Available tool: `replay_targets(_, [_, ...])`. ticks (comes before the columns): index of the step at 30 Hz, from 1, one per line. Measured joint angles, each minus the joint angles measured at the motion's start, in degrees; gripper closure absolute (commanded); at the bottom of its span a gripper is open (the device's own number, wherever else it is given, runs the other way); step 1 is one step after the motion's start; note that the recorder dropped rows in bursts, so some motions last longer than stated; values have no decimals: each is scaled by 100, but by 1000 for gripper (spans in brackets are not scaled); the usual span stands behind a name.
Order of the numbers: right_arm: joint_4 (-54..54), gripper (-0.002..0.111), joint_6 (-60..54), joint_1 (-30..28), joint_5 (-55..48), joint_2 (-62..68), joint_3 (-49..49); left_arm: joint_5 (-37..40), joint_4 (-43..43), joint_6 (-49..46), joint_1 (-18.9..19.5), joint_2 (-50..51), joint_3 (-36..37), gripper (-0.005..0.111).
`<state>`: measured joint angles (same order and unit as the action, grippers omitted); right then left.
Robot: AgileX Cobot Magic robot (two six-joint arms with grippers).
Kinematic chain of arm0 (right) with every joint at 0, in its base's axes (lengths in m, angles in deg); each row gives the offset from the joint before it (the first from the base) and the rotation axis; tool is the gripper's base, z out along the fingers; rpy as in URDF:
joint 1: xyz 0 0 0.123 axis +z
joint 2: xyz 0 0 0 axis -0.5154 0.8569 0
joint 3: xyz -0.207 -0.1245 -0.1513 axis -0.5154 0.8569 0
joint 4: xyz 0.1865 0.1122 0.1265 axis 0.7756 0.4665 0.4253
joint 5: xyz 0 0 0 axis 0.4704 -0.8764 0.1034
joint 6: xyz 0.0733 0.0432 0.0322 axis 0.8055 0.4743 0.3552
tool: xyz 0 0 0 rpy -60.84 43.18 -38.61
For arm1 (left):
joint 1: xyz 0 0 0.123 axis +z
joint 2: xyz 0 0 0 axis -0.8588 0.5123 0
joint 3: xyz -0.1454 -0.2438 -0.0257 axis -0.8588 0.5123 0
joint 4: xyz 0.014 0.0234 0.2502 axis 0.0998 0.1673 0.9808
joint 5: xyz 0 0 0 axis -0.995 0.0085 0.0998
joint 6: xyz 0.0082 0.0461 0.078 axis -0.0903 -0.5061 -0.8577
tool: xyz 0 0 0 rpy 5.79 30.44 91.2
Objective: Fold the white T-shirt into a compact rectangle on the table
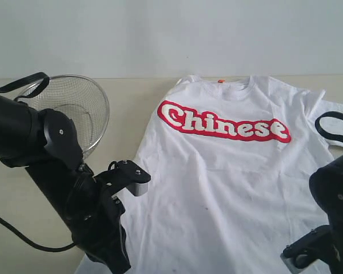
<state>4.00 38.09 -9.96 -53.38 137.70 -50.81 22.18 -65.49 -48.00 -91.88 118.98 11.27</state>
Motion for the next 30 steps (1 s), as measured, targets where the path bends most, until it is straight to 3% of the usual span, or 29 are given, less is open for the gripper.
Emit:
replay_targets(5, [257, 108, -341, 0, -2, -190, -128, 153, 43, 0, 0, 0, 0, 102])
replay_targets(14, [1788, 108, -1092, 0, 720, -956, -255, 46, 65, 0, 0, 0, 0, 102])
replay_targets(30, [1973, 108, -1204, 125, 864, -426, -258, -3, 65, 36, 0, 0, 0, 102])
